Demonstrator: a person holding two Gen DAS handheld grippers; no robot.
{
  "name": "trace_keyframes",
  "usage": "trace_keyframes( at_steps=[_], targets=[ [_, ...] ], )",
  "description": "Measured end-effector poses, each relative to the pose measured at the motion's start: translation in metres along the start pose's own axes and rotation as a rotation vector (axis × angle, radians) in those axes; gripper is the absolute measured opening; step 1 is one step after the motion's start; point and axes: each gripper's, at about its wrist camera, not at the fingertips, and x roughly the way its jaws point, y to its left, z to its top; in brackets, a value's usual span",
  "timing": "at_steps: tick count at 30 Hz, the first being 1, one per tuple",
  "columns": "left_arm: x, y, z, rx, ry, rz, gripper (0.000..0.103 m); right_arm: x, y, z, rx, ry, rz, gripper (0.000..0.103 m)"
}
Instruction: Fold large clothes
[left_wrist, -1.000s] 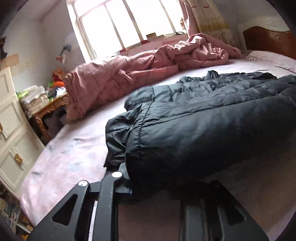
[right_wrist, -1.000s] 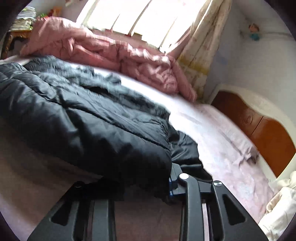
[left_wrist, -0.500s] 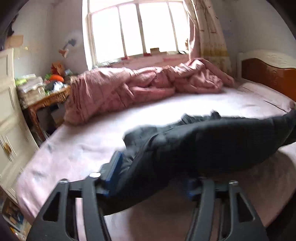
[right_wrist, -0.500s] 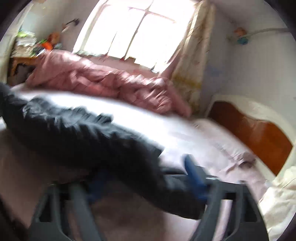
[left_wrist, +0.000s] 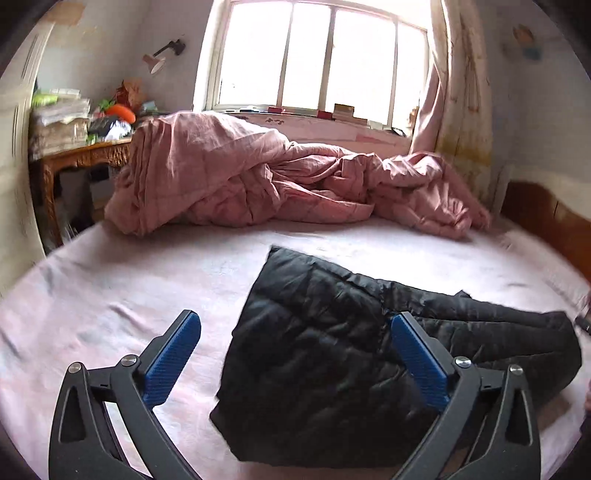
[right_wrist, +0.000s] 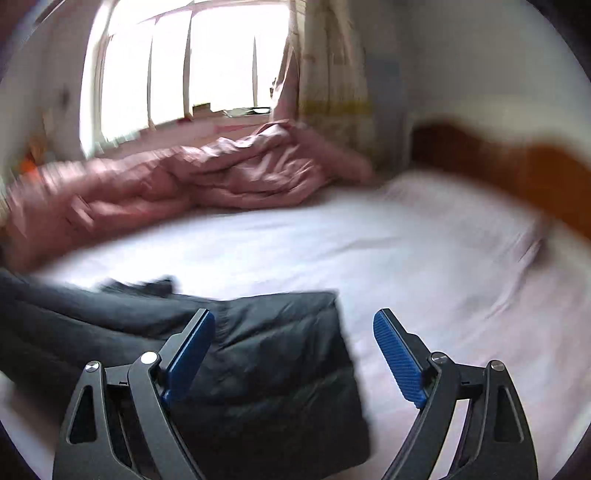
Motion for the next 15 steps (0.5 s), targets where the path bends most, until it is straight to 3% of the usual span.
trace_keyframes(
  at_steps=[4,6,7,8,9,10,11,14,15],
  targets=[
    [0.026,0.024,-0.007,-0.153,0.103,-0.045,0.102,0.016,-0.038,-0.010,0.164,0.078,-0.007,0.089],
    [0.044,0.030,-0.013,-0.221,0.179,-0.138,0.099,0.026,-0.048,-0.018,0.205,0.132,0.059,0.089],
    [0.049,0.031,-0.016,-0.240,0.208,-0.178,0.080,0.035,-0.048,-0.020,0.196,0.190,0.128,0.089],
    [0.052,0.031,-0.018,-0.260,0.221,-0.214,0.058,0.041,-0.047,-0.022,0.182,0.224,0.168,0.083],
    [0.051,0.031,-0.019,-0.274,0.209,-0.233,0.056,0.044,-0.044,-0.024,0.170,0.243,0.167,0.068],
    [0.047,0.028,-0.019,-0.263,0.191,-0.231,0.053,0.045,-0.037,-0.026,0.152,0.245,0.112,0.063],
    [0.043,0.023,-0.018,-0.232,0.173,-0.220,0.039,0.041,-0.029,-0.025,0.130,0.214,0.054,0.057],
    [0.029,0.013,-0.010,-0.156,0.100,-0.179,0.018,0.023,0.000,-0.016,0.013,0.081,0.028,0.012],
    [0.026,0.012,-0.007,-0.162,0.077,-0.181,0.016,0.019,0.006,-0.012,-0.009,0.034,0.025,0.009]
  ],
)
